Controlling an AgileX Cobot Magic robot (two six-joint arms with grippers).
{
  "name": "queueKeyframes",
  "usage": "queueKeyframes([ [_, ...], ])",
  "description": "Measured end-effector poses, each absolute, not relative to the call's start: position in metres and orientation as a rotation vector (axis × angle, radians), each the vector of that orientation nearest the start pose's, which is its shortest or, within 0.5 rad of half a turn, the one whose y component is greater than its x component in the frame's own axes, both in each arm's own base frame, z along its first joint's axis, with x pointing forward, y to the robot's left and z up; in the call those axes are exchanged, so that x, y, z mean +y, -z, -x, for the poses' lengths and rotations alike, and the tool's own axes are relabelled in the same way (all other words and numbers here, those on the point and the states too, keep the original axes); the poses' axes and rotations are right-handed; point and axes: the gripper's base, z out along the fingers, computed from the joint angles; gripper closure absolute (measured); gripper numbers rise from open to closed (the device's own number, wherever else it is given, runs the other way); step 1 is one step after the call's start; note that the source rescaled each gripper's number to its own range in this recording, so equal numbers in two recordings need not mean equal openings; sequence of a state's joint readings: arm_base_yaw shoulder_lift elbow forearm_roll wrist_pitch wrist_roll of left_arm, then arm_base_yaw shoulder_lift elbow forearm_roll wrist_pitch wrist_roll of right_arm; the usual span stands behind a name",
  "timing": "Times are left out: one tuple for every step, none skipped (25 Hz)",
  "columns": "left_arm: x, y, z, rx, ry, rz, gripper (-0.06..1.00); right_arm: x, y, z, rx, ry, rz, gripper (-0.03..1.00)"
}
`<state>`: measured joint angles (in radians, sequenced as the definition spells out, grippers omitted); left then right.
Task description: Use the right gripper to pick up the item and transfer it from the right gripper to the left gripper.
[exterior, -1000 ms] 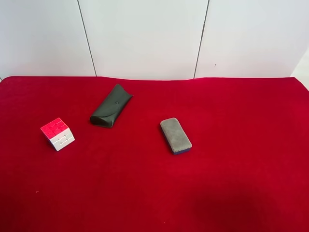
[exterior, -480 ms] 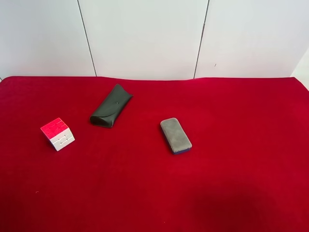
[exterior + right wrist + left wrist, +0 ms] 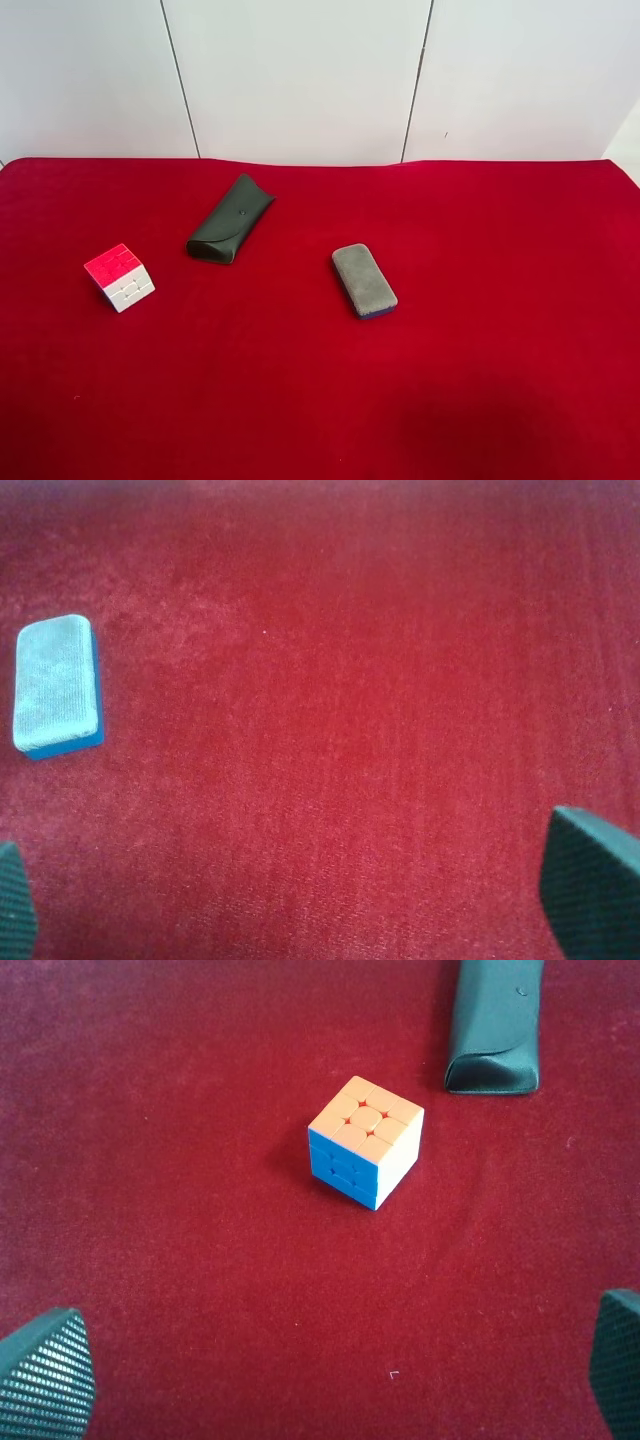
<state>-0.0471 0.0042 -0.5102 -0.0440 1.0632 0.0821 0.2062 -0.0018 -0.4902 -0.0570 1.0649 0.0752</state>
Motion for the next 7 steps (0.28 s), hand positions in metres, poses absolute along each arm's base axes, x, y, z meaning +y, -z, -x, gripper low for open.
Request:
queueKeyframes([
  [-0.0032,-0.28,0.0057,2.036,0.031,-0.134,-0.05,-0.0053,-0.2743,0.0033,2.053,-0.106,0.132,-0.03],
  [-0.0032,-0.28,0.0057,2.036,0.031,-0.134,-0.05,-0.0053,-0.2743,0.0033,2.053,-0.106,0.132,-0.03],
  [-0.0032,-0.28,0.0057,2.036,0.031,-0.134,-0.05,-0.0053,-0.2743,0.0033,2.053,-0.106,0.132,-0.03],
  [-0.0032,-0.28,0.0057,2.036,0.031,-0.134,-0.05,-0.0053,-0.2743,0.0033,2.053,-0.106,0.132,-0.03],
  [-0.0032,-0.28,0.0057,2.036,0.031,-0.134,-0.05,-0.0053,-0.2743,0.0033,2.053,-0.106,0.132,-0.03],
  [-0.0032,-0.28,0.0057,2.036,0.031,-0.134,-0.05,-0.0053,-0.2743,0.0033,2.053,-0.106,0.132,-0.03],
  [-0.0032,-0.28,0.0057,2.036,0.031,-0.134,-0.05,-0.0053,-0.2743,0.0033,2.053,-0.106,0.132,-0.03],
])
